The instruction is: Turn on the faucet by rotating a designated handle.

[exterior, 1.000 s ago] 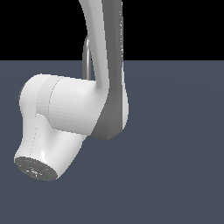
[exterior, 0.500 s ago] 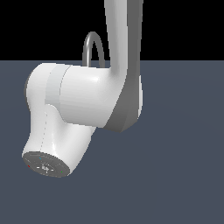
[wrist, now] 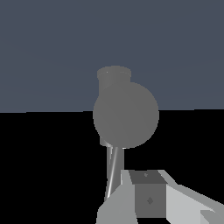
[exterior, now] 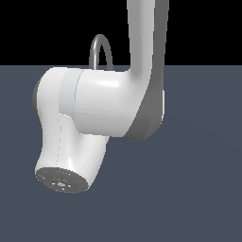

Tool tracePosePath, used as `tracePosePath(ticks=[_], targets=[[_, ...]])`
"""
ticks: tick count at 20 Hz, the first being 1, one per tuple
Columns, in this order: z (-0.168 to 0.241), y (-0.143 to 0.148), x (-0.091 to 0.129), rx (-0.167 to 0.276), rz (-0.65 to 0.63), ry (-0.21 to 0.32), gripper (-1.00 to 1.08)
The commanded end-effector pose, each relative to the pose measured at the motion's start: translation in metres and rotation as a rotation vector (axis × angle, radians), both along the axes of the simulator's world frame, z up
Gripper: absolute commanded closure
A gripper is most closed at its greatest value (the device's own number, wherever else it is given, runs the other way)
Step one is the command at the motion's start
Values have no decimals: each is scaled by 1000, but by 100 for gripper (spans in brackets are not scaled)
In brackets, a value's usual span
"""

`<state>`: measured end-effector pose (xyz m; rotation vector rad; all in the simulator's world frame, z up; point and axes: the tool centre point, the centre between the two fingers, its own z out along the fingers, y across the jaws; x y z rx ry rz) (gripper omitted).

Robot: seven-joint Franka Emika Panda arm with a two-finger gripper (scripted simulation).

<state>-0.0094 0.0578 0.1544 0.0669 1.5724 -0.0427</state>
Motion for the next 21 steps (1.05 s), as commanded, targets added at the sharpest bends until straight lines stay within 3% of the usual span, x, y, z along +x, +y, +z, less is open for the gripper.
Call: tracePosePath(ticks=[1,5,6,21], targets=[[-7,-39,-2,-8,-56,6,108],[-9,-56,-2,-9,-66,-1,108],[-1,-11,-1,11,-9,-14,108],[-50,-66,-4,-8,-63,-3,108]])
